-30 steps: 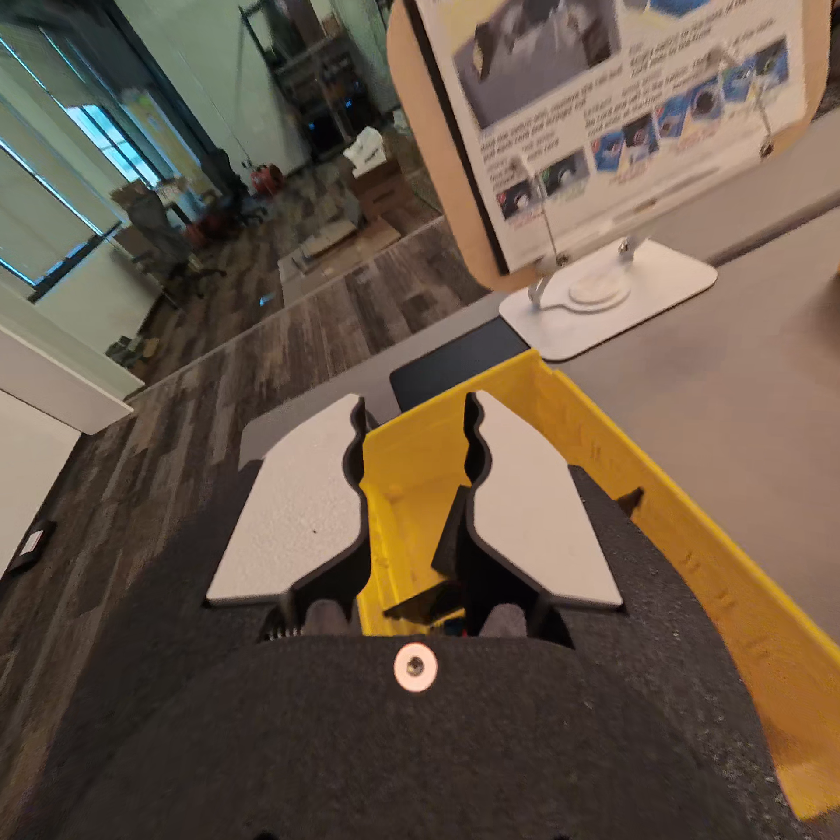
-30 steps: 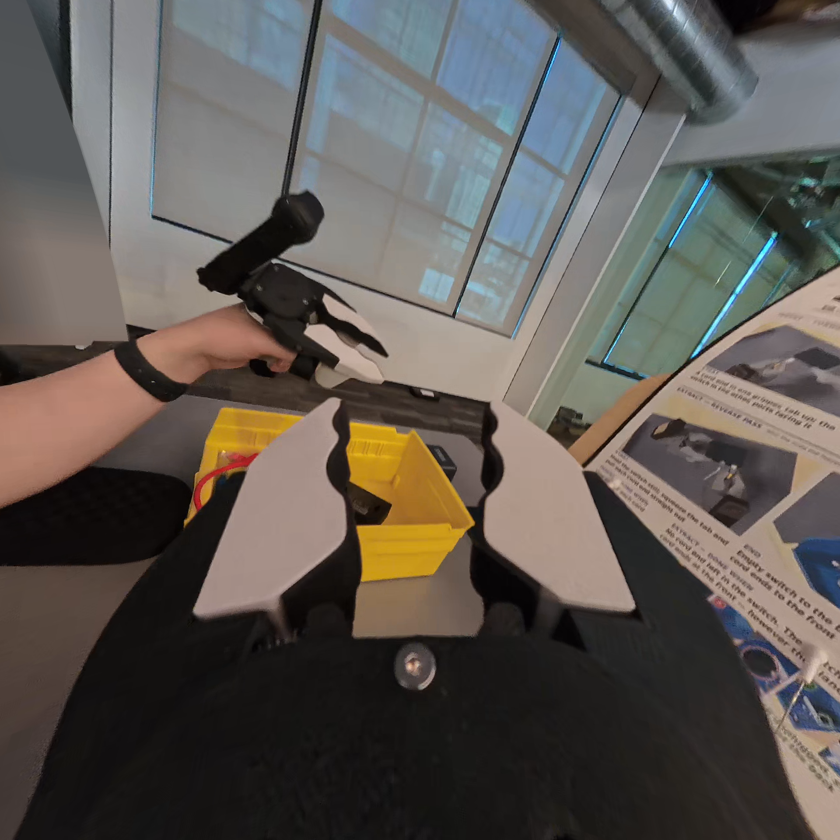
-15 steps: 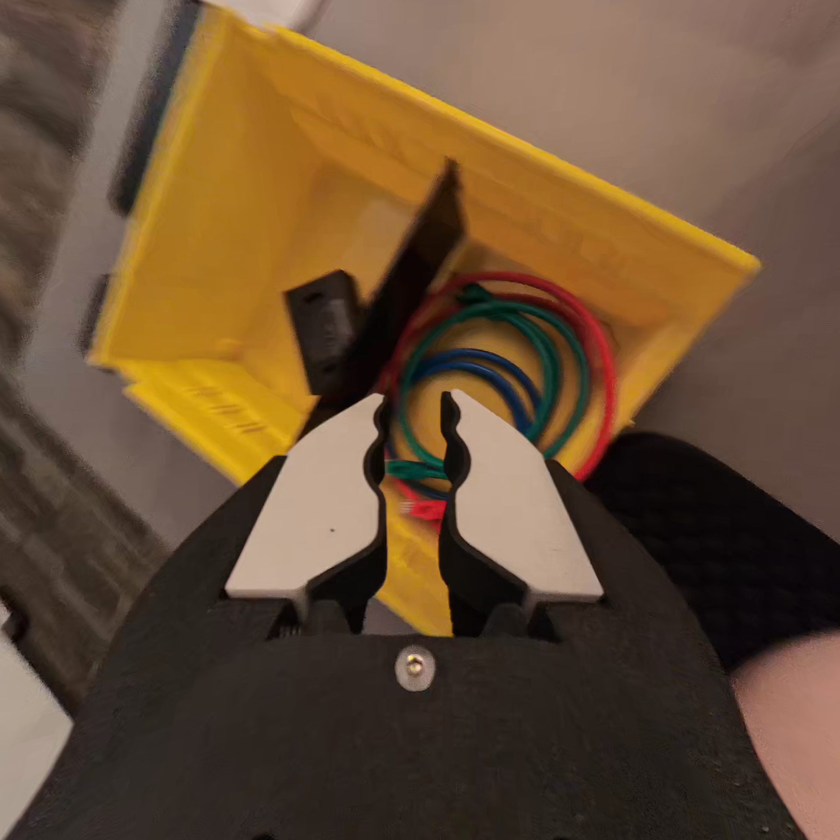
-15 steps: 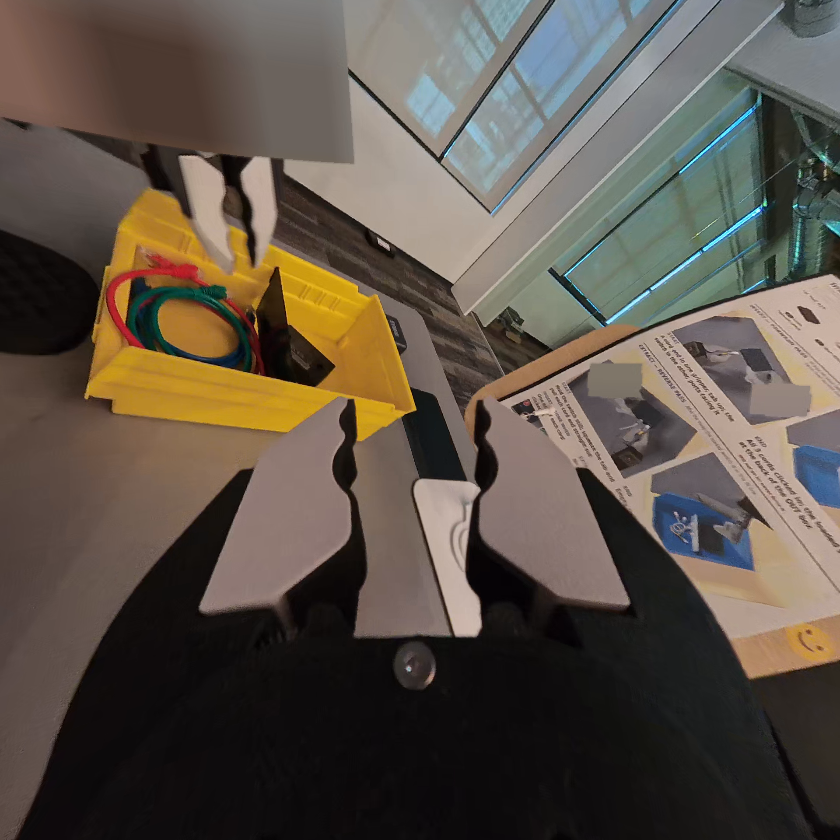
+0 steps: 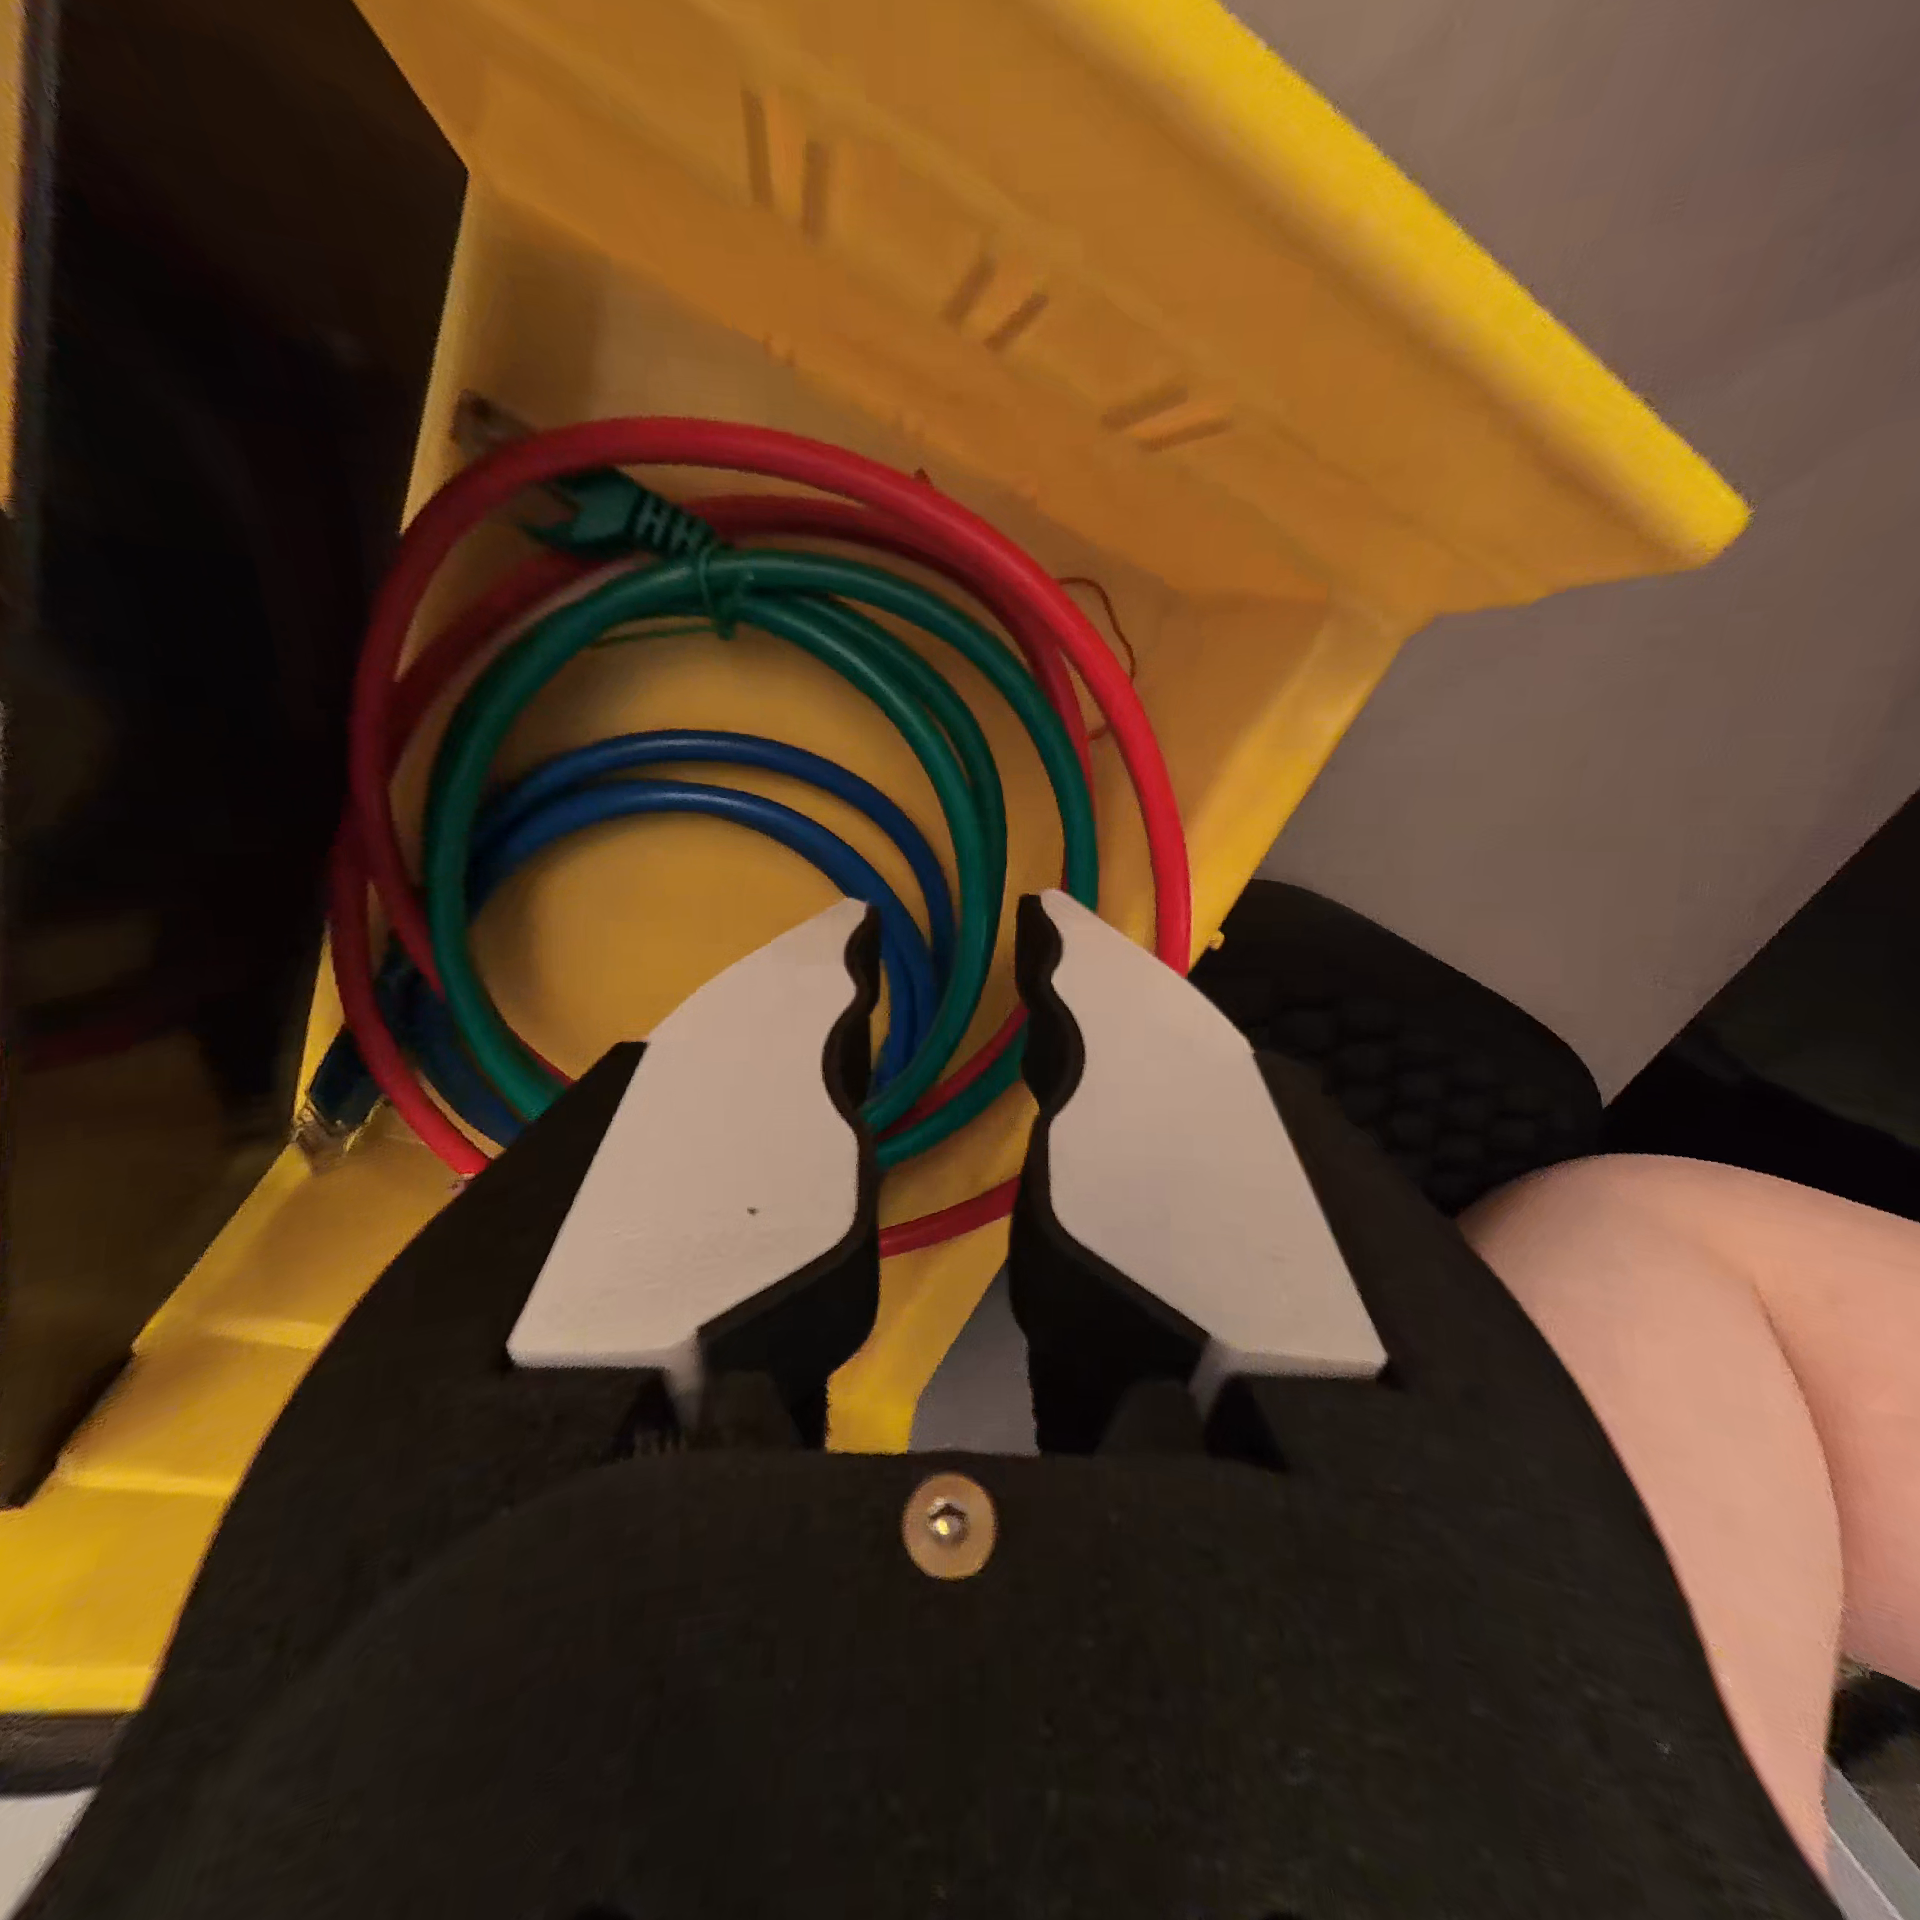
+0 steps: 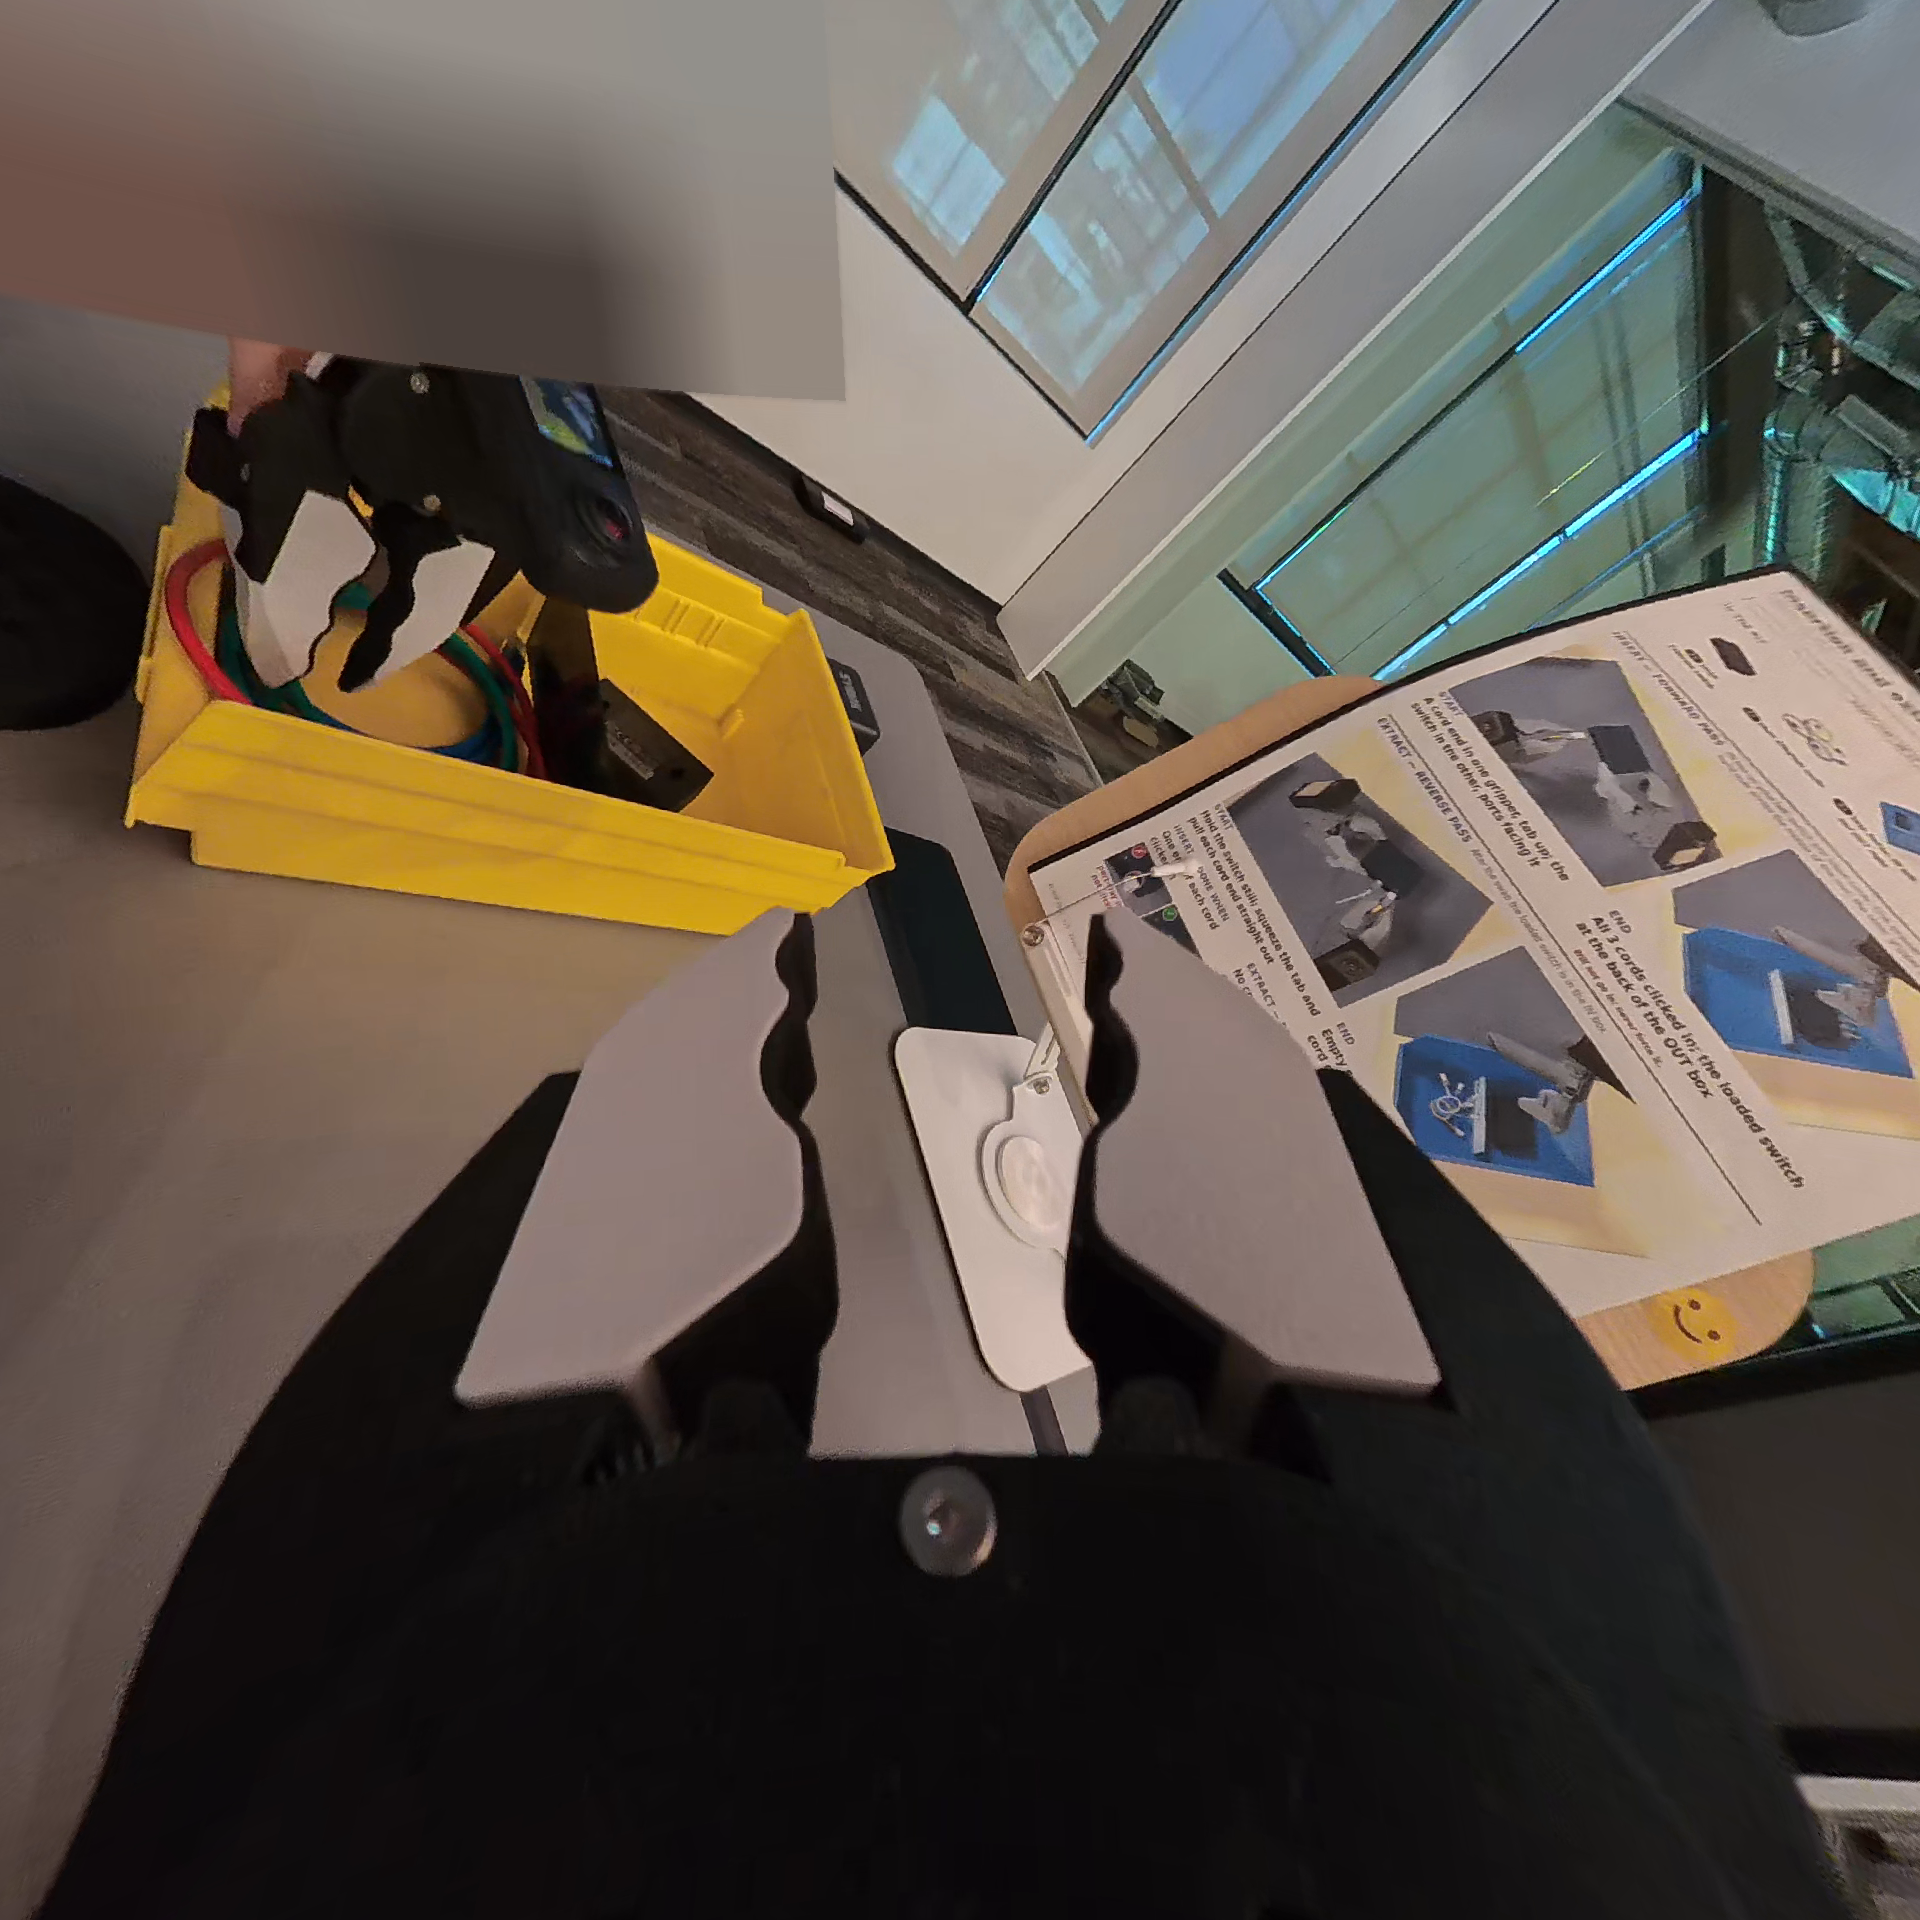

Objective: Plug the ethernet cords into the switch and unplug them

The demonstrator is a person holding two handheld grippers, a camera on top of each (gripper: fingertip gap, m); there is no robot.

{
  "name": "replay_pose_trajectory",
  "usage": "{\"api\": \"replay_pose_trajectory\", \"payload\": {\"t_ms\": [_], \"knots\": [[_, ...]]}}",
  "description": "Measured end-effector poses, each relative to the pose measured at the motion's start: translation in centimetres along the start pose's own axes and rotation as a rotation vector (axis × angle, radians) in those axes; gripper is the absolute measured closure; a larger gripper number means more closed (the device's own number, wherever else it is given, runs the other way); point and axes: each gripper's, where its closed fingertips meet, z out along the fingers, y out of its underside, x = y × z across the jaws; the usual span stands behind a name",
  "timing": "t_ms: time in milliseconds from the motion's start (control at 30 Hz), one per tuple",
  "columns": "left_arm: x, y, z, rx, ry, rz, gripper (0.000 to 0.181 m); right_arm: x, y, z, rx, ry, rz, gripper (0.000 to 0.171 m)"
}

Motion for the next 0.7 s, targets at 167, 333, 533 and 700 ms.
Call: {"api": "replay_pose_trajectory", "payload": {"t_ms": [167, 333, 533, 700], "knots": [[0.4, 1.3, 1.2, -0.111, 0.053, -0.031, 0.173, -0.8, 0.7, 0.6, -0.040, -0.027, -0.039, 0.120], [0.4, 1.2, 1.0, -0.136, 0.027, 0.014, 0.174, -1.1, 1.1, 0.9, -0.067, -0.035, -0.065, 0.120], [-1.2, 0.5, -3.4, 0.040, -0.189, 0.032, 0.175, -1.0, 1.2, 0.8, -0.068, -0.038, -0.065, 0.120], [-0.7, 0.5, -6.8, 0.160, -0.322, 0.054, 0.175, -1.0, 1.3, 0.7, -0.073, -0.039, -0.065, 0.120]]}}
